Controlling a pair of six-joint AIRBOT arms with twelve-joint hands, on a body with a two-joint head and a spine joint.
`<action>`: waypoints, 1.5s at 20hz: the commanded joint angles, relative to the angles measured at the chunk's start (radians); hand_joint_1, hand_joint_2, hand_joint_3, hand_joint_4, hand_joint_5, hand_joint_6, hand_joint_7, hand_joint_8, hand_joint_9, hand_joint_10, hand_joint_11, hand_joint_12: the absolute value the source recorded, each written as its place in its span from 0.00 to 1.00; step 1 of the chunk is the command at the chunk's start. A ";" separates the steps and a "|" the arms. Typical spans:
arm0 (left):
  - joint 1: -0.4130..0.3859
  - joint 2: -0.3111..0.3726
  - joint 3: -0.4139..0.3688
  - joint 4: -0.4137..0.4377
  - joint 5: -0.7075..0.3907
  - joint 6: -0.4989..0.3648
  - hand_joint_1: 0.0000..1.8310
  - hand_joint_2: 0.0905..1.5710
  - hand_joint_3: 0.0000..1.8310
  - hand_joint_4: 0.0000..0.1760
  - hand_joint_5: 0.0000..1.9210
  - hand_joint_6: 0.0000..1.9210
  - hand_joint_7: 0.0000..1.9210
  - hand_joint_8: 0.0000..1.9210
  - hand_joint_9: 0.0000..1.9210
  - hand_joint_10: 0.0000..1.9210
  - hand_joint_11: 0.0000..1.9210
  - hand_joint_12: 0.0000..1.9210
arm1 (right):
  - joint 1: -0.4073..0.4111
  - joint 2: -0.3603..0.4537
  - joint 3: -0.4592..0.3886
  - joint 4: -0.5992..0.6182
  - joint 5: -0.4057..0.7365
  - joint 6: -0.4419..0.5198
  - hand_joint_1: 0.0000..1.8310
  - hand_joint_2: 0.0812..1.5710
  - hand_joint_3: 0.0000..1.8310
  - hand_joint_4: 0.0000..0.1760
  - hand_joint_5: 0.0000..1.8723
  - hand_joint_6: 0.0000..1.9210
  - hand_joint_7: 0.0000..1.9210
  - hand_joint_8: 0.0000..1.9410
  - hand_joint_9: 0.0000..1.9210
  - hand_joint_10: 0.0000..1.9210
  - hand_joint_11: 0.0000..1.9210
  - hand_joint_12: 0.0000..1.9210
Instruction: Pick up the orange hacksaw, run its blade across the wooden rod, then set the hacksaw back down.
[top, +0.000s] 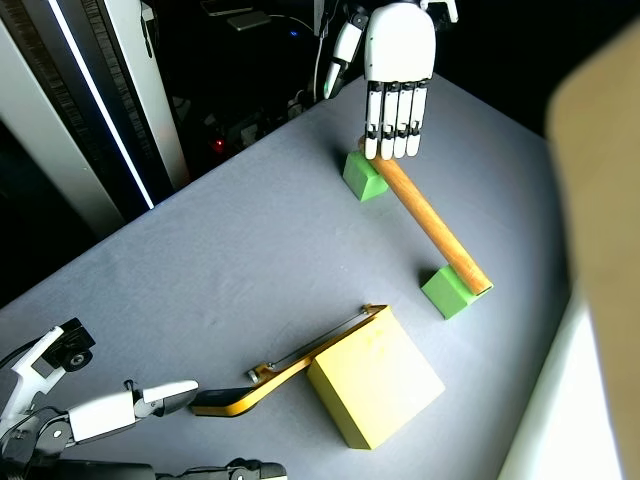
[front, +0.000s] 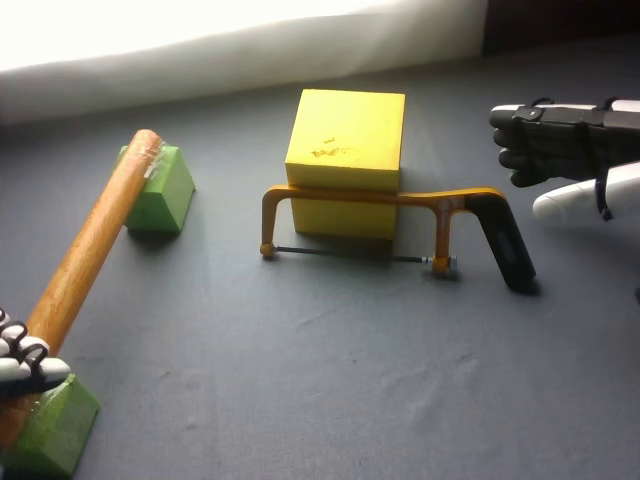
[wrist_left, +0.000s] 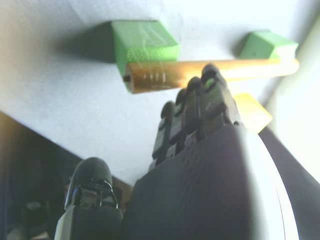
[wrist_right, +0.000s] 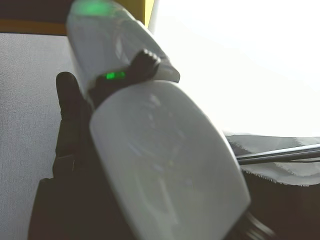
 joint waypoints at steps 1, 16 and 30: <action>-0.002 -0.002 0.006 -0.011 -0.002 0.002 0.00 0.80 0.00 0.00 0.01 0.00 0.01 0.00 0.00 0.00 0.00 0.00 | 0.010 0.008 0.004 0.047 0.090 0.011 0.74 0.70 0.00 0.00 0.07 0.00 0.07 0.00 0.13 0.00 0.00 0.42; 0.030 -0.008 0.026 -0.012 -0.022 0.001 0.00 0.79 0.00 0.00 0.00 0.00 0.00 0.00 0.00 0.00 0.00 0.00 | 0.034 -0.030 0.002 0.047 0.070 0.008 0.74 0.73 0.00 0.00 0.06 0.00 0.07 0.00 0.09 0.00 0.00 0.41; 0.030 -0.008 0.030 -0.012 -0.036 0.001 0.00 0.79 0.00 0.00 0.02 0.01 0.01 0.00 0.01 0.00 0.01 0.01 | 0.076 -0.119 0.014 0.048 0.008 -0.016 0.72 0.73 0.00 0.00 0.08 0.00 0.09 0.00 0.12 0.00 0.00 0.43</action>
